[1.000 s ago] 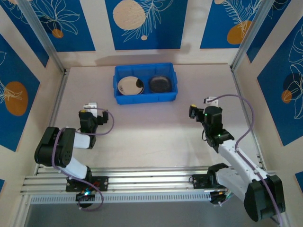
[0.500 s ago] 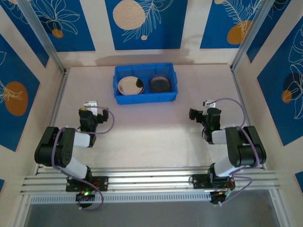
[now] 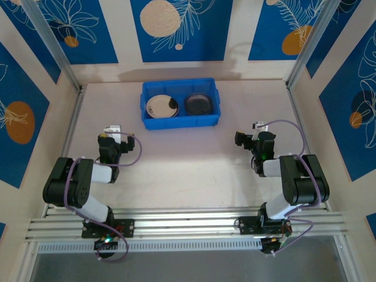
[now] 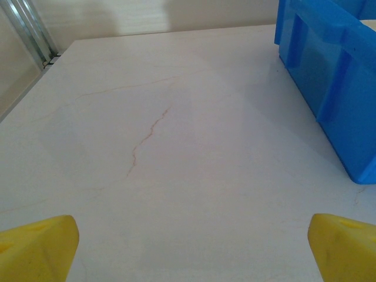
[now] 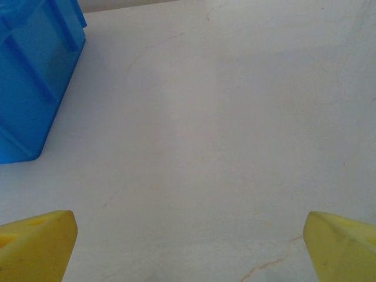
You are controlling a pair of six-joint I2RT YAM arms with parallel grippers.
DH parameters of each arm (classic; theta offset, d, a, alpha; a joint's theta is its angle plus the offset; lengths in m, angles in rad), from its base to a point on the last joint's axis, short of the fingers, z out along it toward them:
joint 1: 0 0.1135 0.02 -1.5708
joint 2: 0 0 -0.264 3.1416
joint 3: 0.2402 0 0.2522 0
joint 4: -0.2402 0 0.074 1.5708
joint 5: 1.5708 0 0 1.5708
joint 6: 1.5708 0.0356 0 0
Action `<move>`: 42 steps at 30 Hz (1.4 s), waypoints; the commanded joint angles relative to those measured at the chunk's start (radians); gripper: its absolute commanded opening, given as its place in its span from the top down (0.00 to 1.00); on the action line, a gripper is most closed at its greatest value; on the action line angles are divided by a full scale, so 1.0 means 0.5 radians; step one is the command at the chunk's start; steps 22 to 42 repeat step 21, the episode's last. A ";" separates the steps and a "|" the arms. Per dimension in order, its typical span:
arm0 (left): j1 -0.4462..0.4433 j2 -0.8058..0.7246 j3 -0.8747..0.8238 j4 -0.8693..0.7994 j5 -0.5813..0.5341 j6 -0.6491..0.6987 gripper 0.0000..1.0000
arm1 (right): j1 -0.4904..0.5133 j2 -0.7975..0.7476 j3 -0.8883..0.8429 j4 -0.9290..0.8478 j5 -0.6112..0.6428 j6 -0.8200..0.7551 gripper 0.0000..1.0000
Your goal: Place the plates into the plastic bin on the countertop
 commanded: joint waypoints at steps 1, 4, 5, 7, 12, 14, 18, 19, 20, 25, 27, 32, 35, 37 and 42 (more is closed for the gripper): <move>0.008 0.015 0.032 0.006 0.040 0.017 0.00 | -0.004 -0.026 0.046 0.045 0.006 -0.020 0.01; 0.008 0.016 0.030 0.007 0.037 0.017 0.00 | -0.029 -0.024 0.070 -0.001 -0.113 -0.035 0.01; 0.008 0.015 0.033 0.005 0.038 0.017 0.00 | -0.047 -0.026 0.087 -0.037 -0.219 -0.054 0.01; 0.008 0.015 0.030 0.008 0.039 0.016 0.00 | -0.068 -0.026 0.106 -0.071 -0.320 -0.066 0.01; 0.008 0.014 0.031 0.007 0.039 0.017 0.00 | -0.069 -0.026 0.106 -0.070 -0.319 -0.066 0.01; 0.008 0.015 0.031 0.008 0.040 0.017 0.00 | -0.064 -0.028 0.105 -0.076 -0.332 -0.081 0.01; 0.008 0.015 0.031 0.008 0.038 0.017 0.00 | -0.073 -0.011 0.098 -0.032 -0.415 -0.100 0.01; 0.008 0.013 0.029 0.008 0.038 0.017 0.00 | -0.072 -0.021 0.102 -0.063 -0.410 -0.103 0.01; 0.008 0.015 0.031 0.008 0.038 0.017 0.00 | -0.080 -0.017 0.094 -0.038 -0.429 -0.097 0.01; 0.008 0.014 0.031 0.008 0.038 0.017 0.00 | -0.079 -0.030 0.088 -0.042 -0.425 -0.097 0.01; 0.008 0.014 0.031 0.008 0.038 0.017 0.00 | -0.079 -0.030 0.088 -0.042 -0.425 -0.097 0.01; 0.008 0.014 0.031 0.008 0.038 0.017 0.00 | -0.079 -0.030 0.088 -0.042 -0.425 -0.097 0.01; 0.008 0.014 0.031 0.008 0.038 0.017 0.00 | -0.079 -0.030 0.088 -0.042 -0.425 -0.097 0.01; 0.008 0.014 0.031 0.008 0.038 0.017 0.00 | -0.079 -0.030 0.088 -0.042 -0.425 -0.097 0.01; 0.008 0.014 0.031 0.008 0.038 0.017 0.00 | -0.079 -0.030 0.088 -0.042 -0.425 -0.097 0.01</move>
